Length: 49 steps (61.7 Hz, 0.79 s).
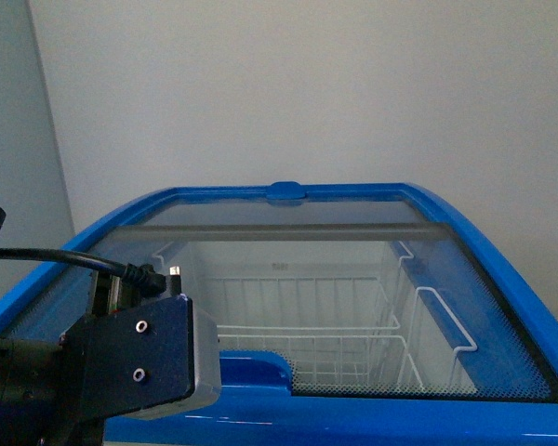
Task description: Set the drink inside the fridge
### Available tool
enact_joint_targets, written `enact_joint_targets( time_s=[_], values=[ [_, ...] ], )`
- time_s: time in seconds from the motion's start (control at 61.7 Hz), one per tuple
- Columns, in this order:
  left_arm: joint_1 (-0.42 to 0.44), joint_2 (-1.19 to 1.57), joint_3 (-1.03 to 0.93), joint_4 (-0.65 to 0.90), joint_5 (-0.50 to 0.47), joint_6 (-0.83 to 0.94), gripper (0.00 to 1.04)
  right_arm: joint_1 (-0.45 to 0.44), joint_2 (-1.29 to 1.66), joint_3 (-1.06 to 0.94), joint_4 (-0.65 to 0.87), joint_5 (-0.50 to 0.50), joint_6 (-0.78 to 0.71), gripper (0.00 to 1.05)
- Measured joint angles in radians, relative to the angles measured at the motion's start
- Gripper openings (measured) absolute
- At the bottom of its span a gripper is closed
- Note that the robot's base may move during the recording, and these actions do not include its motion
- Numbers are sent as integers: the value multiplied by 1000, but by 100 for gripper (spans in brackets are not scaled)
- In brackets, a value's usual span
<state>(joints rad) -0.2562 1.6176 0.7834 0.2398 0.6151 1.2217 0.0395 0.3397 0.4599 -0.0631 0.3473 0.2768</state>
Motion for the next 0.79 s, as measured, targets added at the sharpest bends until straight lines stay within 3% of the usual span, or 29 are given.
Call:
enact_joint_targets(
  time_s=[0.308, 0.6, 0.794],
  values=[
    [-10, -2, 40, -128, 47, -23, 97, 0, 0, 0, 0, 0, 0, 46],
    [-58, 0, 63, 18, 119, -180, 97, 0, 0, 0, 0, 0, 0, 46],
    [-74, -19, 77, -185, 136, -174, 97, 0, 0, 0, 0, 0, 0, 46]
  ],
)
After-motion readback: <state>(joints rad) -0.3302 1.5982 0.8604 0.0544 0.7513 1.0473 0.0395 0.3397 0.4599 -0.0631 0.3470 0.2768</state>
